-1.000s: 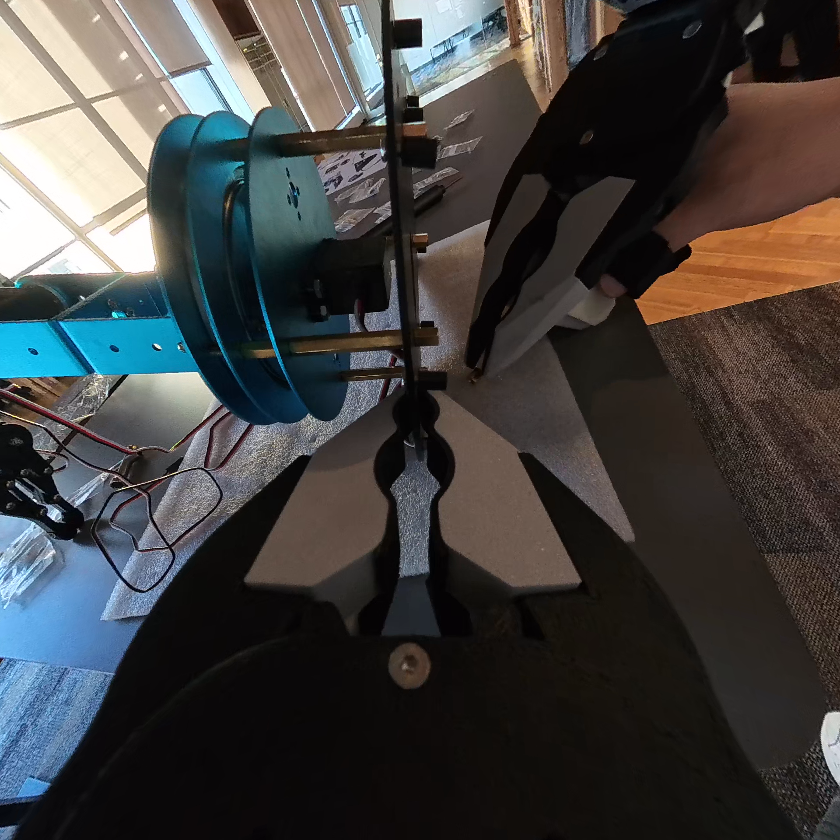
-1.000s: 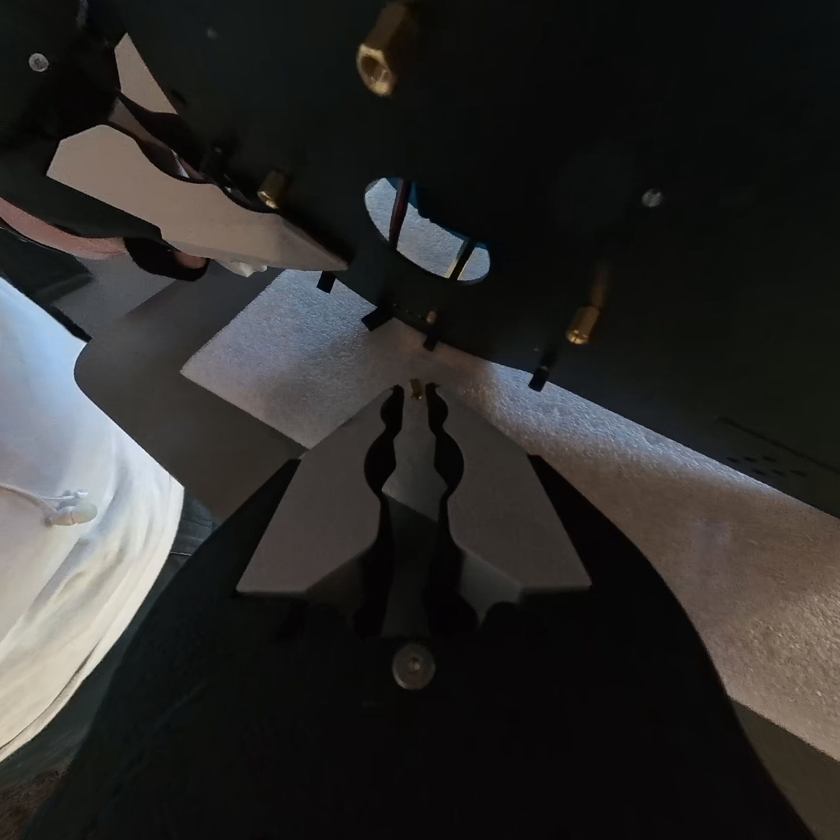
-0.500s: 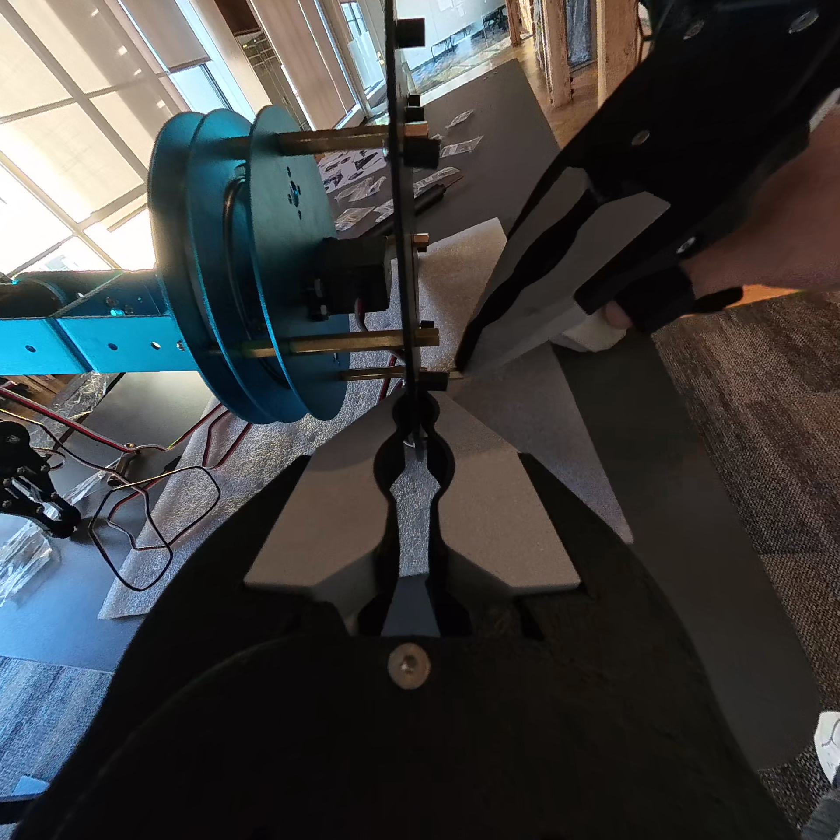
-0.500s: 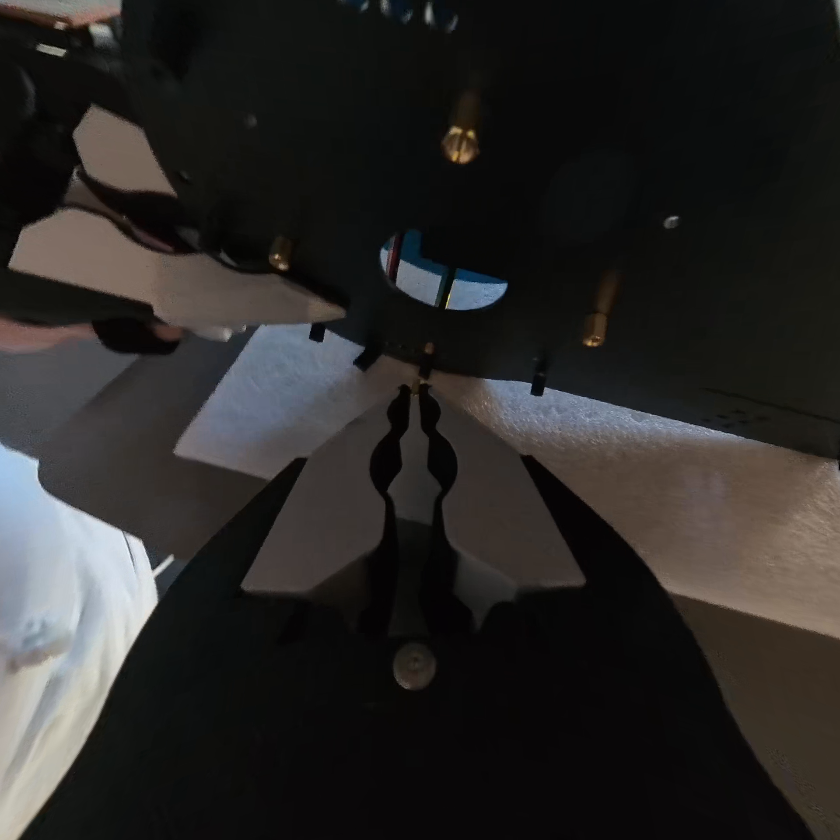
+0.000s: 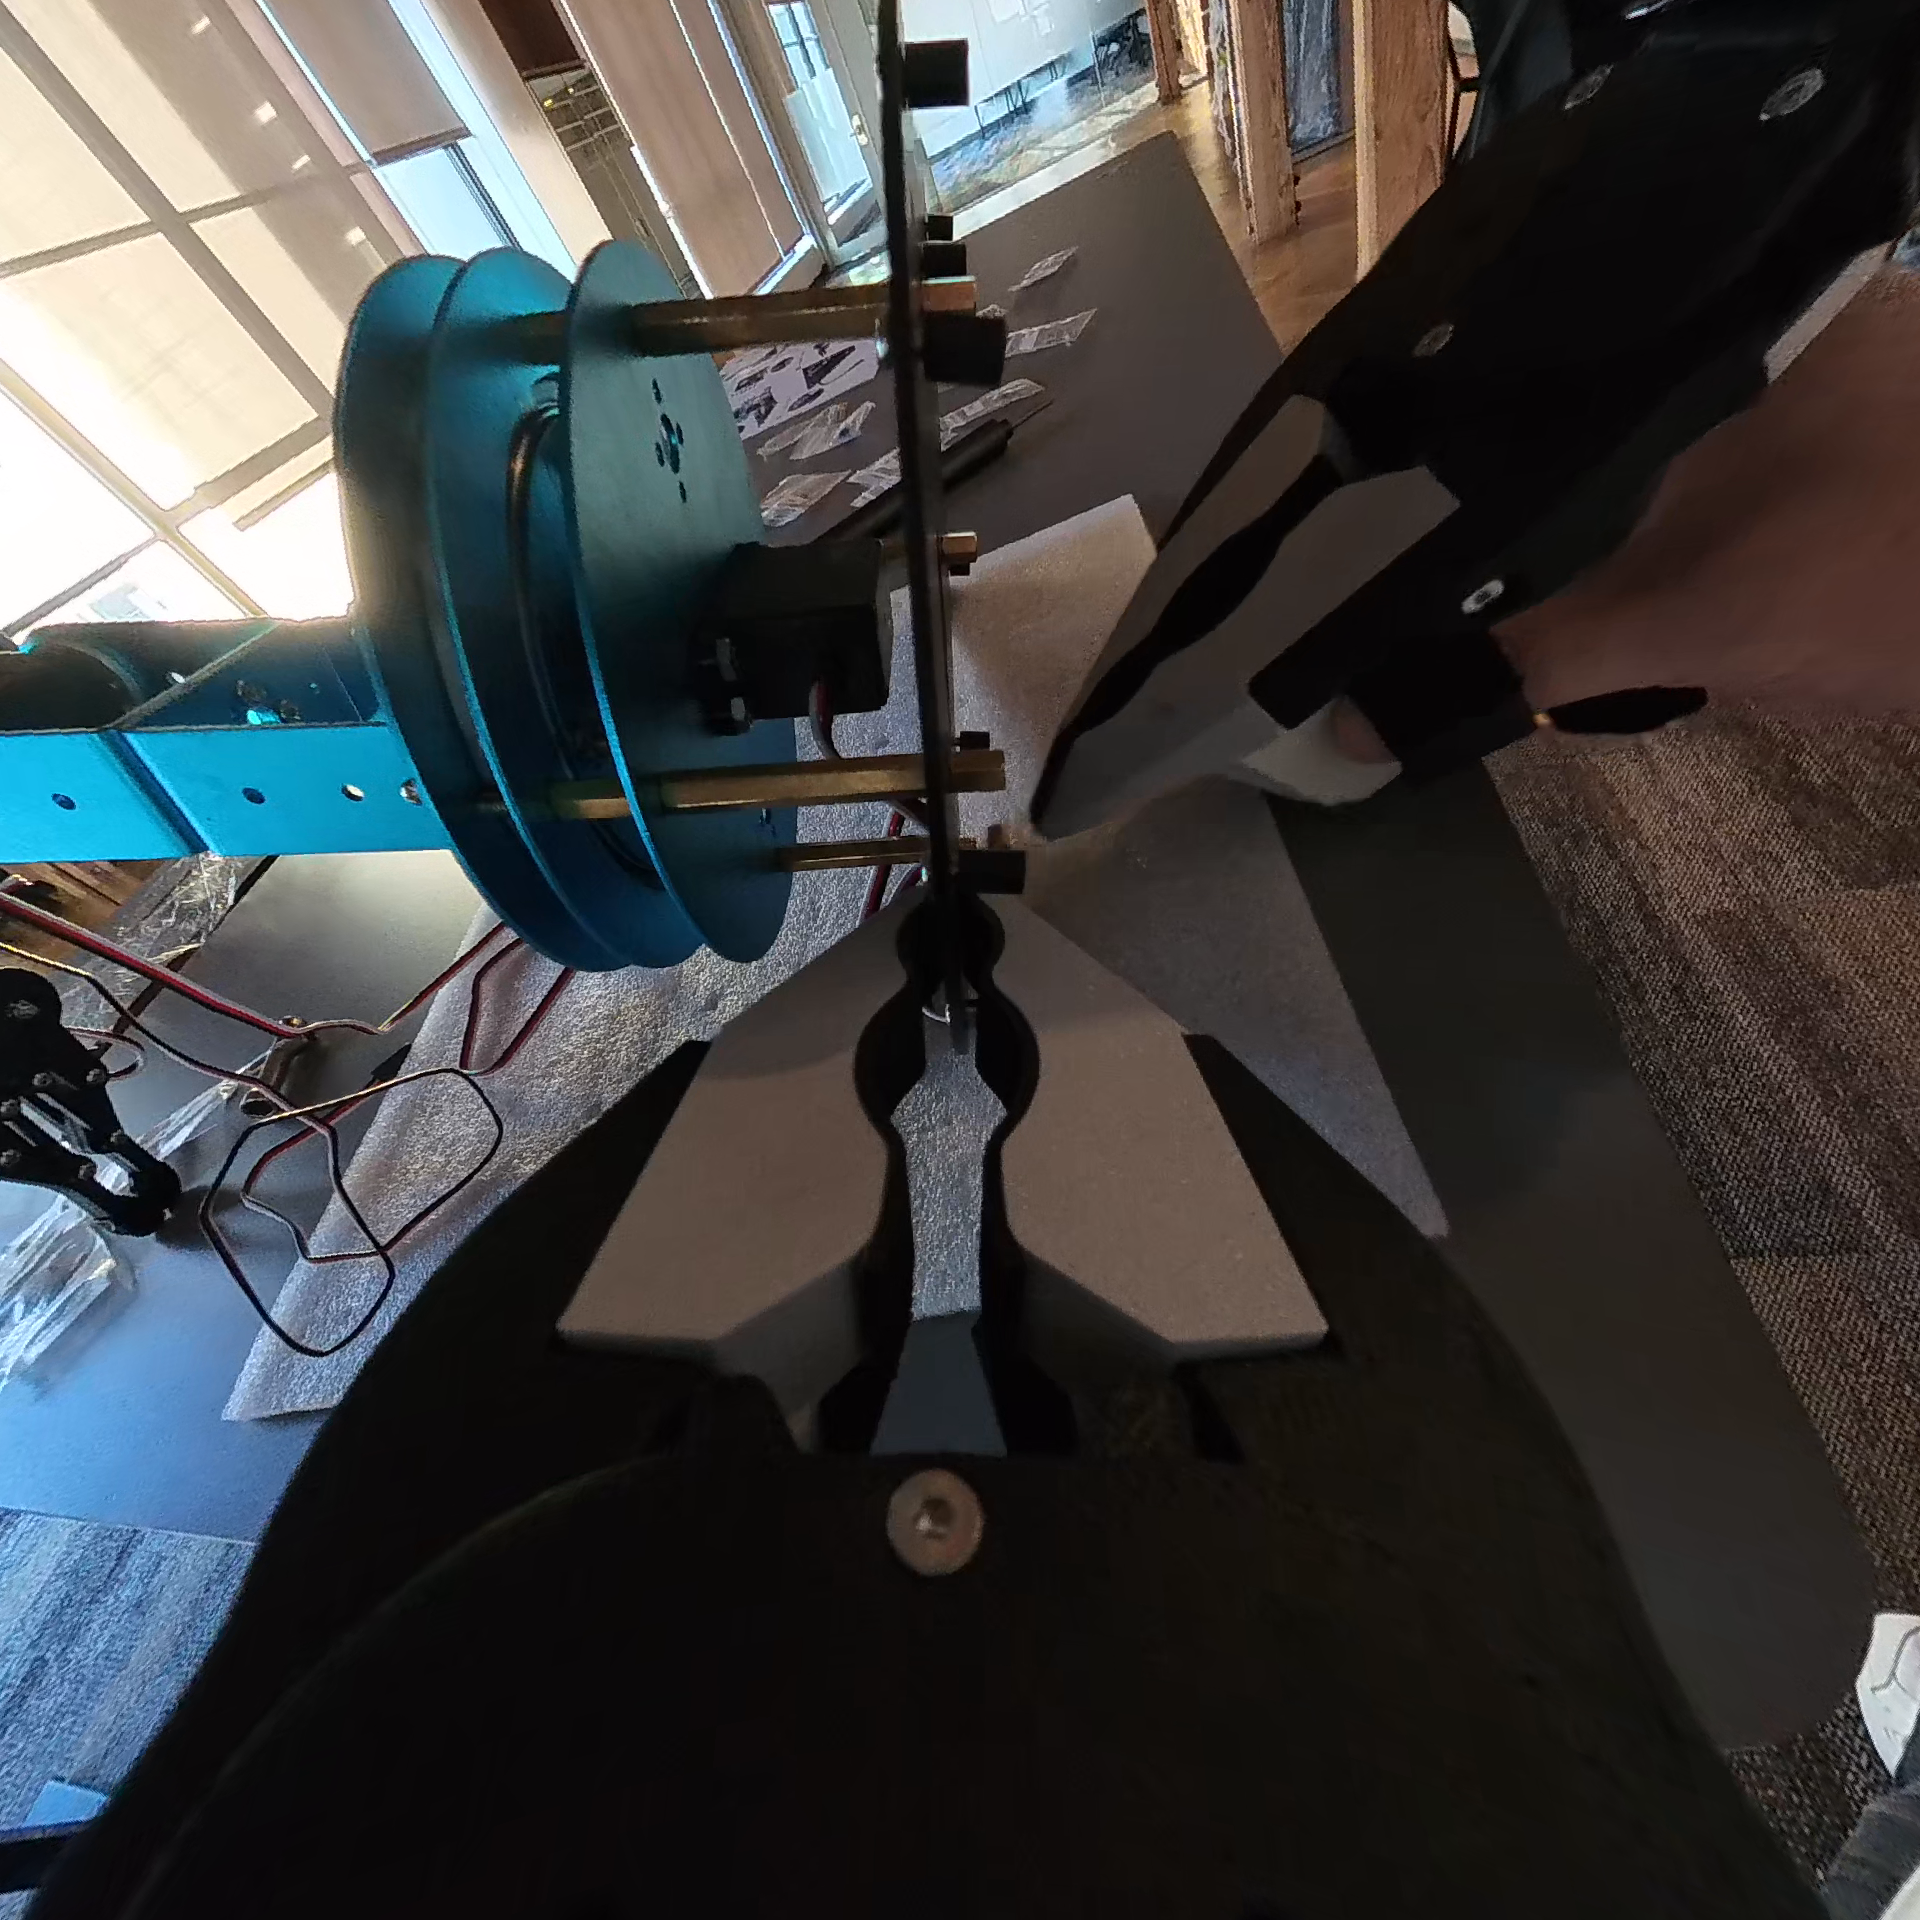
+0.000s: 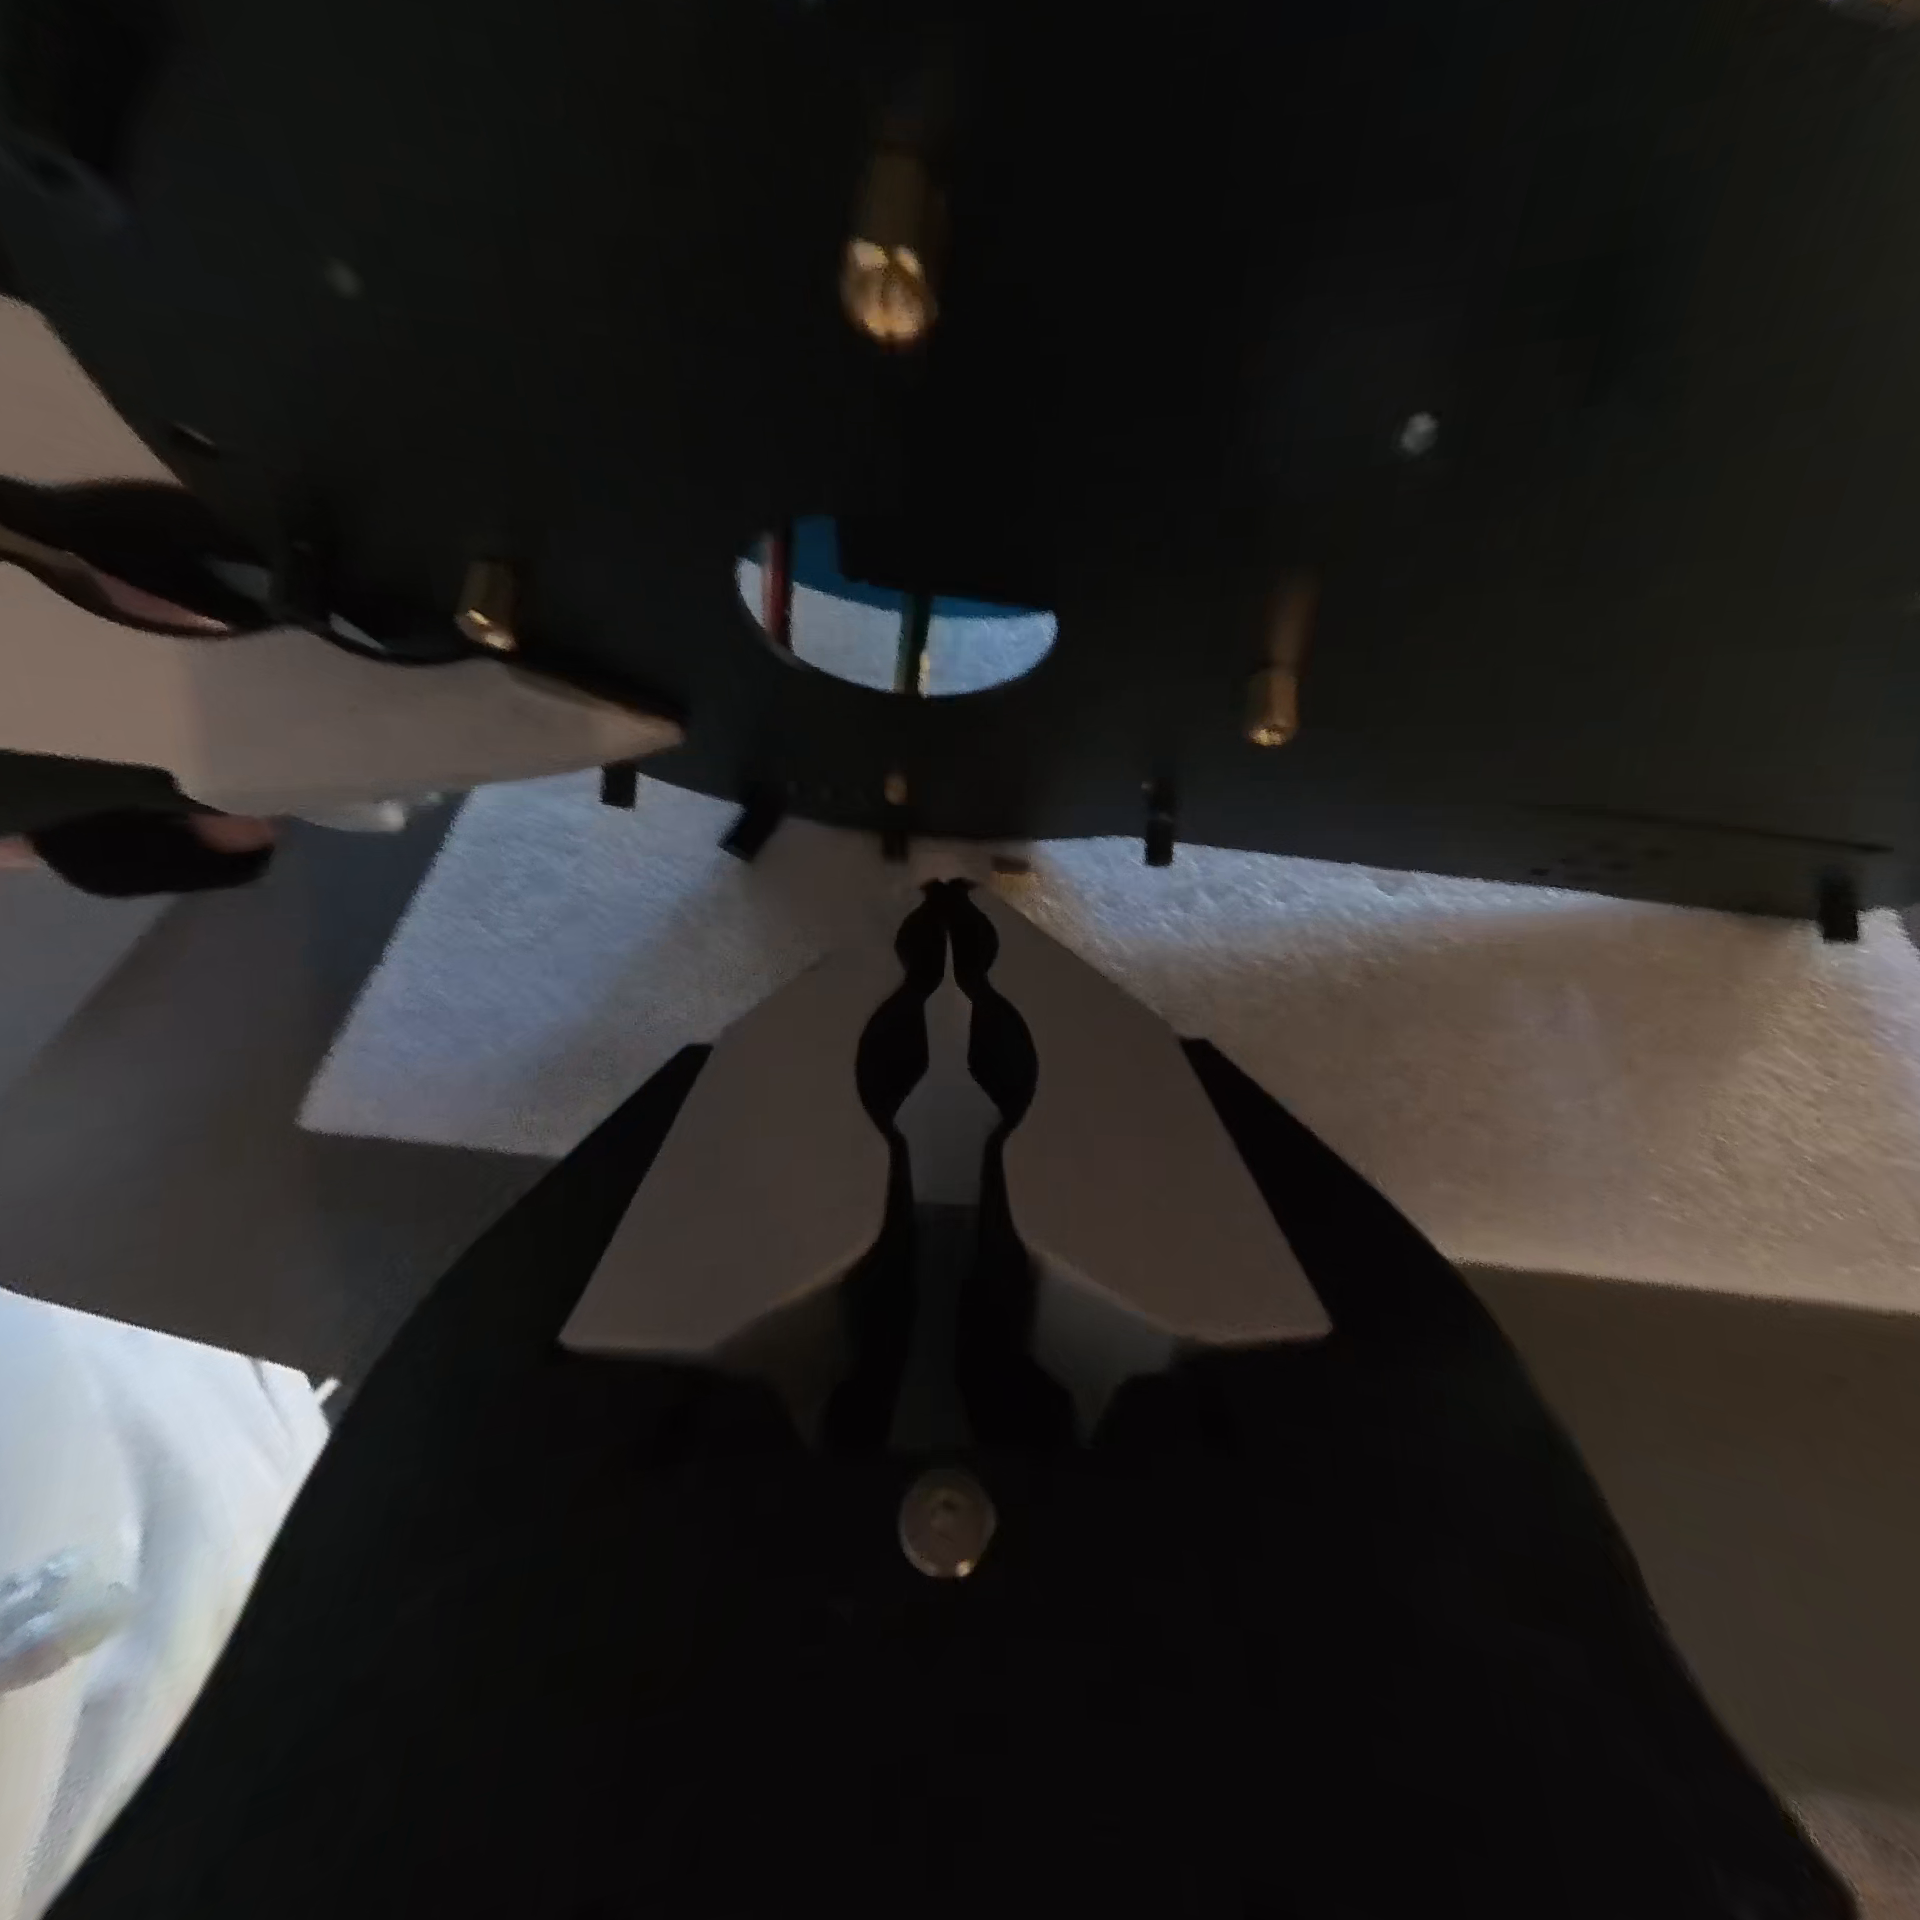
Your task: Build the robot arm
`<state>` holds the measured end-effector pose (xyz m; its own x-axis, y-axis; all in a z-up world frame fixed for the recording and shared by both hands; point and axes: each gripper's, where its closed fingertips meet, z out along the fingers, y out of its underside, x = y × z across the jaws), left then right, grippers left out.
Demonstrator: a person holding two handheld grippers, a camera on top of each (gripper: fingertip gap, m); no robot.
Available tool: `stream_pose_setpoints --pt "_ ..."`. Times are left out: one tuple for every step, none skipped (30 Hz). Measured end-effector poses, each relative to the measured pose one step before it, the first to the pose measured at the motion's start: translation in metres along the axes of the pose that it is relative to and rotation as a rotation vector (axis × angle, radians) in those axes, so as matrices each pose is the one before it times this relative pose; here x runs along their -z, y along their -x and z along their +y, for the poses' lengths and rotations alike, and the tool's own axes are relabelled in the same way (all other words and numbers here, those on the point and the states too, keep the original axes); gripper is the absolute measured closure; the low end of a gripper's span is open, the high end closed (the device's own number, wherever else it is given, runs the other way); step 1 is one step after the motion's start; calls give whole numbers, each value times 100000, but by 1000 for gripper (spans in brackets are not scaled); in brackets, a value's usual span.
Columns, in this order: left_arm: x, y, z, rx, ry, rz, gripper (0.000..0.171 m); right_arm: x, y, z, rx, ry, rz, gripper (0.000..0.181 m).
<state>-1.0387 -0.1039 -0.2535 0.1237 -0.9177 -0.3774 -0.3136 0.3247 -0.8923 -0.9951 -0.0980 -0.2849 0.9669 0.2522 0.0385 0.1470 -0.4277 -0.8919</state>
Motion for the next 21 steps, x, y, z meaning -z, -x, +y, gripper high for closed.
stream_pose_setpoints --pt "5 4 4 95 69 20 171 263 -406 335 18 1698 1969 181" --pt "-1 -2 -2 75 -15 -26 171 293 -299 122 -1073 -3 931 181" --pt "-4 2 -3 176 -130 -53 171 233 -339 63 -3267 -223 883 181" --pt "-7 0 -1 345 -139 -57 171 106 -123 -15 -4067 -374 -470 181" --pt "1 1 2 375 -54 -54 171 -36 207 -272 -2225 -1664 -1895 177" --pt "-1 1 -9 238 -22 -38 171 -187 111 -288 98 -1613 -1039 171" --pt "-6 -5 2 43 -50 -8 171 -270 -196 -50 2012 426 787 166" --pt "-3 1 -5 -121 -36 57 171 -320 -193 137 3123 1938 454 160" --pt "0 -3 0 -214 -2 132 171 -397 47 11 2684 1177 -1162 157" --pt "-1 2 6 -202 17 154 171 -405 301 4 1674 1218 -2643 157" --pt "-1 2 5 -104 16 101 171 -201 -133 68 169 2282 143 159" --pt "-6 -1 -11 -1 10 23 171 -87 -207 80 278 2227 687 164" --pt "-4 -2 5 66 -28 -42 171 -38 -99 -102 -57 604 395 165" --pt "3 0 4 101 -59 -68 171 -22 -95 -152 -256 -120 483 165" --pt "-4 -8 -2 93 -52 -84 171 -62 -6 -123 -427 -56 117 165" --pt "-2 9 -4 -10 -27 -59 171 -104 102 12 228 914 -334 165" --pt "1 2 1 -98 8 35 171 -128 -5 116 842 1590 532 165" --pt "3 1 -1 -92 36 133 171 -98 12 93 926 1352 529 165" --pt "-9 -7 6 -73 39 142 171 -51 36 26 1179 880 347 165" --pt "3 3 -8 -94 5 55 171 -36 14 28 534 492 145 166" --pt "-3 -1 0 -69 -45 -52 171 -23 41 62 -534 552 -350 167"
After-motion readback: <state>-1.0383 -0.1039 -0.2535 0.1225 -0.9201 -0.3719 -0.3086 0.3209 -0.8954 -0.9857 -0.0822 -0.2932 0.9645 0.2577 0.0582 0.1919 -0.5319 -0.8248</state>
